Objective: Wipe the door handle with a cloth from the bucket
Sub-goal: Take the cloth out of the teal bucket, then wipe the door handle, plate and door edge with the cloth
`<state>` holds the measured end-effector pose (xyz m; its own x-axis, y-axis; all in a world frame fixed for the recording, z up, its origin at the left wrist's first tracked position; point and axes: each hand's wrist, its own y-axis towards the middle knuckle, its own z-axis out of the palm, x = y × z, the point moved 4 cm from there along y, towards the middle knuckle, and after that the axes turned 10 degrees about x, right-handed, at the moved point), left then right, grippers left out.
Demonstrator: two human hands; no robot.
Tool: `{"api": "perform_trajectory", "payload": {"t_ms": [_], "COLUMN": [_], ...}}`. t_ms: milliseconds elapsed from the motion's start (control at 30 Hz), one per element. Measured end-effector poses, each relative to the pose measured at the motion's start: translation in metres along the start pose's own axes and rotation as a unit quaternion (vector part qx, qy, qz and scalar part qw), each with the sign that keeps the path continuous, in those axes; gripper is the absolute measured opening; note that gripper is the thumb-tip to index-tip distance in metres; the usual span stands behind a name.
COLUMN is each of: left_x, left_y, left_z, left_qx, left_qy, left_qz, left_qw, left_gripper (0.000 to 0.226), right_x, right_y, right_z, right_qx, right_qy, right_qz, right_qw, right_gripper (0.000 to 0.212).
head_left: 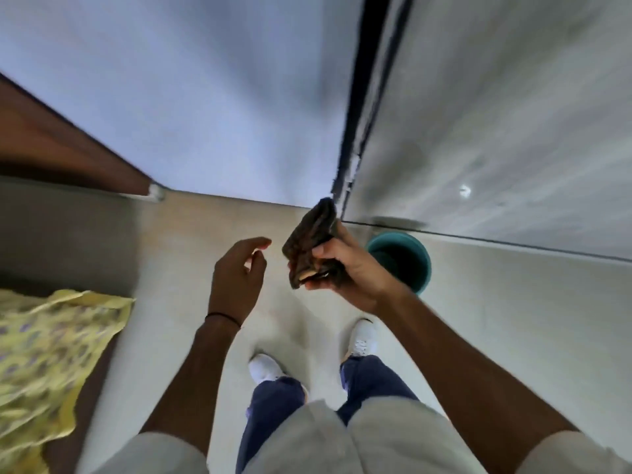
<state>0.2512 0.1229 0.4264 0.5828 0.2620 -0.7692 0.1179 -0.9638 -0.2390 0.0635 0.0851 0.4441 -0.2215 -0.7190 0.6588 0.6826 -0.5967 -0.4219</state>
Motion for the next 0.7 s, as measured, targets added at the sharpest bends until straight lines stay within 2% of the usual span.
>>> {"api": "perform_trajectory", "payload": {"t_ms": [100,233,433,567,700], "left_x": [0.001,0.016,0.036,0.058,0.082], "left_y": [-0.021,-0.032,-0.027,-0.007,0.033], "left_z": [-0.079,-0.172,-0.283,-0.342,-0.402], "left_qx": [-0.071,-0.152,-0.188,-0.223,-0.266], "left_qy": [-0.019,-0.035,-0.037,-0.062,-0.075], "left_qz": [-0.005,-0.004,0.025,0.031,0.018], "left_qw": [0.997,0.988,0.981,0.972,0.961], "left_gripper": [0.028,0.028,0.025,0.026,0.024], "right_x": [0.016,0.026,0.039,0.058,0.093], "right_y": [0.014,0.048,0.113,0.167,0.237], "right_z": [0.072,0.16,0.276,0.321,0.35], "right_qx": [0.047,0.092,0.158,0.172,0.17], "right_qy": [-0.007,0.049,0.072,0.104,0.088], "right_qz": [-0.007,-0.034,-0.09,-0.111,-0.135], "right_qw": [0.999,0.994,0.981,0.973,0.972], "right_gripper": [0.057,0.065,0.03,0.035,0.037]}}
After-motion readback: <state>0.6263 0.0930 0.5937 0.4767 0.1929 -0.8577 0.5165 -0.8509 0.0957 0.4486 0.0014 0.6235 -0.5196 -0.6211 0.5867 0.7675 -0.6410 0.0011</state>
